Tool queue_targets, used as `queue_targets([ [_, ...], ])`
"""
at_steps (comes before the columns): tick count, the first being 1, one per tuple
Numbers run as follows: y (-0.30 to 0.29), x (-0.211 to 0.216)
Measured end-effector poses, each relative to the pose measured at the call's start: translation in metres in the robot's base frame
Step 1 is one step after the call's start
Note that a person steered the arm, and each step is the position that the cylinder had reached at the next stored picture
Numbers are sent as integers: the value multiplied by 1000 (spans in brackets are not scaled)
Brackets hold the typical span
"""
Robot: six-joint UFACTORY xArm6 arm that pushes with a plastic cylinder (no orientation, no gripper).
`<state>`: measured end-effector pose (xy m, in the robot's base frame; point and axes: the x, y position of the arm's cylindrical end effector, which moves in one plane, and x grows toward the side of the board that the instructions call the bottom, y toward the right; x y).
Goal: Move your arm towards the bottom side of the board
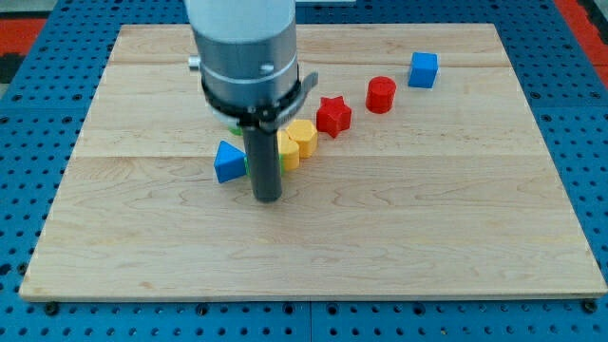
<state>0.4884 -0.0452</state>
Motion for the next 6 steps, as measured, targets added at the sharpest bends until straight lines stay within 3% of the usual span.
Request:
queue_targets([
  [1,6,-31],
  [4,-16,-9],
  [6,-35,51],
])
